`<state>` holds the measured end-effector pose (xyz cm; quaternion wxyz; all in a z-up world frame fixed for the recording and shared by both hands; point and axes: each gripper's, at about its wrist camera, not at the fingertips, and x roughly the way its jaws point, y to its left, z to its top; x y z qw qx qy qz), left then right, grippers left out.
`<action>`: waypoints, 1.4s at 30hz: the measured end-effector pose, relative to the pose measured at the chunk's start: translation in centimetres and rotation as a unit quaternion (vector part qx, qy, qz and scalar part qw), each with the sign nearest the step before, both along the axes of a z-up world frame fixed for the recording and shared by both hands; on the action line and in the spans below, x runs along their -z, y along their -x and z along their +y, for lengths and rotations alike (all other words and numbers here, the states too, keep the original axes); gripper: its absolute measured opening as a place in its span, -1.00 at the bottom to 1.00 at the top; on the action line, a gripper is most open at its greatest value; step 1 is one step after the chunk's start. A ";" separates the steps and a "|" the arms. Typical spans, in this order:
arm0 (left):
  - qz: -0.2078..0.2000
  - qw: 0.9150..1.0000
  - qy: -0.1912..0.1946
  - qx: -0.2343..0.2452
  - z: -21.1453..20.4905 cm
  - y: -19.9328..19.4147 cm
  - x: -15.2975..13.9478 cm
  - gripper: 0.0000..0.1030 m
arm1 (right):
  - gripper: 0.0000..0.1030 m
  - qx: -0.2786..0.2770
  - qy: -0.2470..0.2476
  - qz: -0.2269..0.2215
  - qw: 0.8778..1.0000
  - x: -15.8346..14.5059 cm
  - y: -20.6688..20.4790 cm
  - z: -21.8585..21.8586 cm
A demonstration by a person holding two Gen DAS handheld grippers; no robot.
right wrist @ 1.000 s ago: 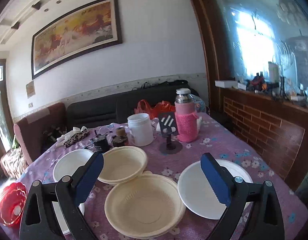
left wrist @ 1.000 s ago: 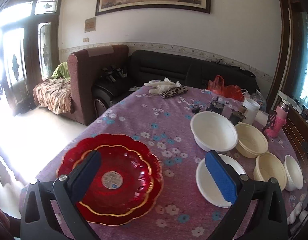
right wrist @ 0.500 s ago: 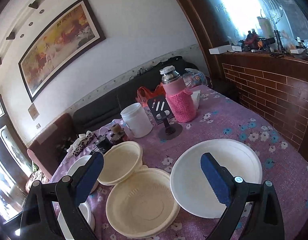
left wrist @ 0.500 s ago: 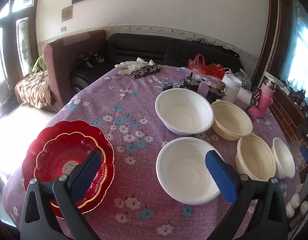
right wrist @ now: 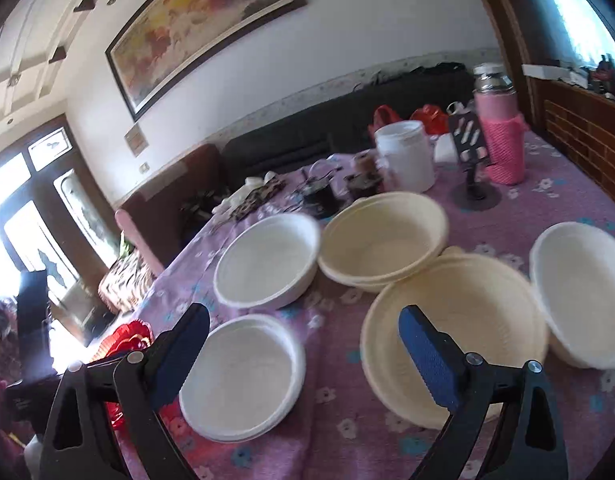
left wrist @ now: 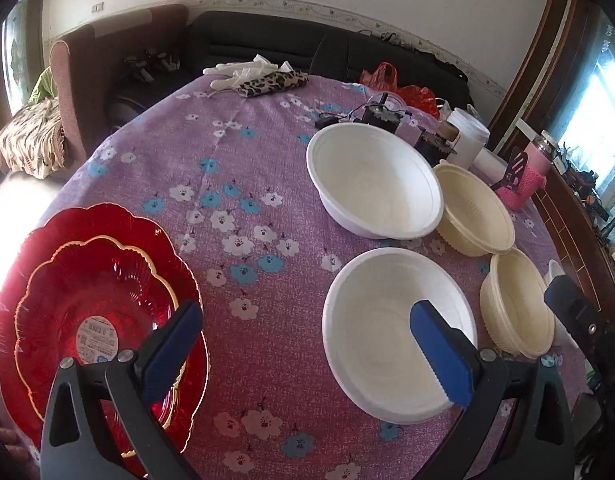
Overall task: Organize plates and bowls
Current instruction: 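Move both grippers toward the shallow white foam bowl, then close both grippers on the rim of the white foam bowl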
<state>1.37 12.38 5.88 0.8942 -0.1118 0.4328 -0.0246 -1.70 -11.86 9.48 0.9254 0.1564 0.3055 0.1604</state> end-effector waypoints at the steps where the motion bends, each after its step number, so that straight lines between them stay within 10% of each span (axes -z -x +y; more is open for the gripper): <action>1: 0.005 1.000 -0.003 0.001 0.0 -0.3 0.4 1.00 | 0.71 -0.013 0.001 0.009 1.000 0.5 -0.3 0.9; 7: -0.007 1.000 -0.021 0.005 -0.3 -1.2 0.8 0.98 | 0.41 -0.038 0.022 0.063 0.997 3.9 -1.6 2.9; 23: 0.024 0.996 -0.024 0.076 -3.8 -3.5 2.4 -0.31 | 0.35 -0.054 0.026 0.074 0.995 5.1 -2.0 3.6; 32: 0.048 0.996 -0.010 0.079 -3.7 -4.0 4.3 -0.51 | 0.16 -0.060 0.032 0.095 0.993 6.4 -2.3 4.5; 42: 0.036 0.997 -0.006 0.075 -3.6 -3.1 4.1 -0.64 | -0.56 -0.060 0.018 0.126 0.990 7.9 -3.1 4.4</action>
